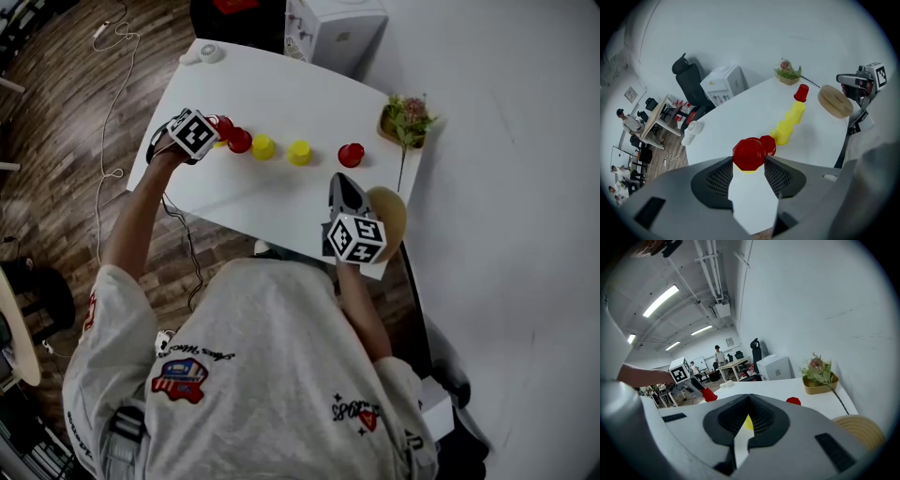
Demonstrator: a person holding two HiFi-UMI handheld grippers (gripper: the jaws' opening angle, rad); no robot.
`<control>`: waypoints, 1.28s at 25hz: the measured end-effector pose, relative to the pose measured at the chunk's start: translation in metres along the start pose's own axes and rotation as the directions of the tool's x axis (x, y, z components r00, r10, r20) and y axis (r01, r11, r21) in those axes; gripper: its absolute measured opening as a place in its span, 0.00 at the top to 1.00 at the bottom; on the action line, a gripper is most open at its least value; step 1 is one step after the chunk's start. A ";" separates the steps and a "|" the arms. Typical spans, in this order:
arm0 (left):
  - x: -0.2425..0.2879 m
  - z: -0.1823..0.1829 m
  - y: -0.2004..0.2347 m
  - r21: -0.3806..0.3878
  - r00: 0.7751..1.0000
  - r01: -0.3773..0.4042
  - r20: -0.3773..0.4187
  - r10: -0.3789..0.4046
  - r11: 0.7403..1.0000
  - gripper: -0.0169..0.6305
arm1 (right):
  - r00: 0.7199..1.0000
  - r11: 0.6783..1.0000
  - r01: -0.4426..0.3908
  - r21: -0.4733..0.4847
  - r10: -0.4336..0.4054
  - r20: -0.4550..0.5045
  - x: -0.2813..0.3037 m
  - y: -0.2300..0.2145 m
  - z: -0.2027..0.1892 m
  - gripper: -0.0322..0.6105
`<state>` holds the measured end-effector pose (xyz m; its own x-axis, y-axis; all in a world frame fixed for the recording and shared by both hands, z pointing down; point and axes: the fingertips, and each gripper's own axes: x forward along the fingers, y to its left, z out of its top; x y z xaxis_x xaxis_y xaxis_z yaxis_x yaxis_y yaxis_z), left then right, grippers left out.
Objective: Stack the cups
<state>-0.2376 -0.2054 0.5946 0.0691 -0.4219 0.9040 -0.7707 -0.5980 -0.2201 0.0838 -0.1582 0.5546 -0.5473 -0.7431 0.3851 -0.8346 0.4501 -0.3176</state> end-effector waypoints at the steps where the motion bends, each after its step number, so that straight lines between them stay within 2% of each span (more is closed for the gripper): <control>1: 0.001 -0.006 -0.004 -0.011 0.999 0.020 -0.035 -0.020 1.000 0.66 | 1.000 1.000 0.000 0.000 0.000 0.000 0.001 0.000 0.000 0.95; 3: 0.003 -0.021 -0.014 -0.033 0.991 0.062 -0.120 -0.065 0.998 0.66 | 1.000 1.000 0.001 0.001 -0.001 0.001 0.002 0.001 0.001 0.95; 5: 0.003 -0.025 -0.016 -0.020 0.986 0.067 -0.153 -0.070 0.998 0.66 | 1.000 1.000 0.002 0.003 -0.002 0.004 0.002 0.000 0.002 0.95; 15: 0.008 -0.024 -0.017 -0.002 0.982 0.080 -0.173 -0.079 0.997 0.65 | 1.000 1.000 0.013 0.010 -0.013 0.005 -0.001 -0.007 0.002 0.95; 17: 0.007 -0.019 -0.017 0.001 0.987 0.076 -0.144 -0.075 0.997 0.65 | 1.000 1.000 0.012 0.011 -0.012 0.005 -0.002 -0.008 0.002 0.95; 20: -0.001 0.011 0.000 0.041 1.000 0.009 -0.005 -0.009 0.999 0.63 | 1.000 1.000 0.008 0.010 -0.008 0.005 -0.002 -0.007 0.001 0.95; 21: -0.006 0.014 0.004 0.039 1.000 -0.004 0.012 0.004 0.999 0.62 | 1.000 1.000 0.007 0.010 -0.007 0.006 -0.002 -0.006 0.000 0.95; 28: -0.042 0.019 0.007 -0.030 0.996 -0.047 0.078 0.049 0.998 0.62 | 1.000 1.000 -0.002 0.007 0.002 0.012 -0.005 0.000 0.000 0.95; 32: -0.052 0.020 -0.008 -0.126 0.988 0.018 0.151 0.001 0.992 0.62 | 1.000 1.000 -0.002 0.005 0.002 0.019 -0.007 0.004 0.001 0.95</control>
<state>-0.2224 -0.1922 0.5422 0.1630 -0.5210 0.8378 -0.8430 -0.5148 -0.1561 0.0843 -0.1513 0.5492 -0.5476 -0.7513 0.3683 -0.8332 0.4492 -0.3223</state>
